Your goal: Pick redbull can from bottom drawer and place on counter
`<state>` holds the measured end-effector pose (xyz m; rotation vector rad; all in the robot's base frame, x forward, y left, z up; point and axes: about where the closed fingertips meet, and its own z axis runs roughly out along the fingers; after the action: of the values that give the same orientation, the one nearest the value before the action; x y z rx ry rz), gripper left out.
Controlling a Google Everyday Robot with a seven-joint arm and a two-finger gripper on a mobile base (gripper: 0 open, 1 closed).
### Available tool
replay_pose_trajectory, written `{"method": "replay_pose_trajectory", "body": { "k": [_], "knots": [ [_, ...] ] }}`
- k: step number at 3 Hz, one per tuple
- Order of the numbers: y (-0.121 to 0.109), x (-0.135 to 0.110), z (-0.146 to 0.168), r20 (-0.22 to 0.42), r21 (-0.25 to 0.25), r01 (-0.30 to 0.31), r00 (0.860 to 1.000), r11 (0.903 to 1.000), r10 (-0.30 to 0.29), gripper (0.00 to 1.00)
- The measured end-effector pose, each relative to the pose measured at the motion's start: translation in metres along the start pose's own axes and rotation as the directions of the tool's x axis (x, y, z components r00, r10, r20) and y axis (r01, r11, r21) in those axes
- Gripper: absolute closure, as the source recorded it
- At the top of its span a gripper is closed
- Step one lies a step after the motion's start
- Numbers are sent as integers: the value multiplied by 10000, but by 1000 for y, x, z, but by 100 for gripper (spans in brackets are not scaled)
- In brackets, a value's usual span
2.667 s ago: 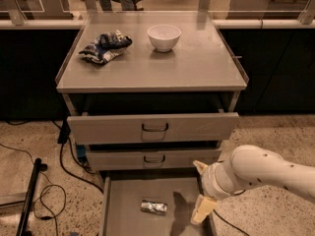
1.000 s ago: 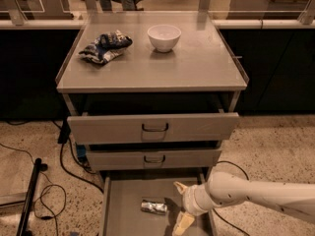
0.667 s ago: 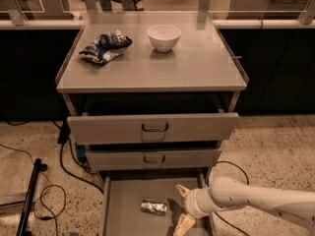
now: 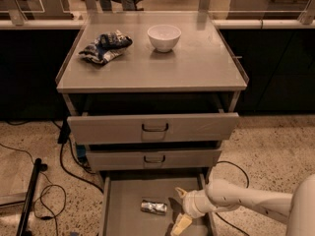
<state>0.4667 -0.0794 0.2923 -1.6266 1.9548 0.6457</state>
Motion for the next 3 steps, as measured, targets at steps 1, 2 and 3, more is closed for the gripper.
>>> {"method": "replay_pose_trajectory", "body": {
  "k": [1, 2, 3],
  "knots": [
    [-9, 4, 23, 127, -67, -199, 9997, 9998, 200, 0],
    [-26, 17, 50, 376, 133, -637, 9973, 9979, 632, 0],
    [-40, 33, 70, 696, 322, -1129, 9914, 9931, 1105, 0]
  ]
}}
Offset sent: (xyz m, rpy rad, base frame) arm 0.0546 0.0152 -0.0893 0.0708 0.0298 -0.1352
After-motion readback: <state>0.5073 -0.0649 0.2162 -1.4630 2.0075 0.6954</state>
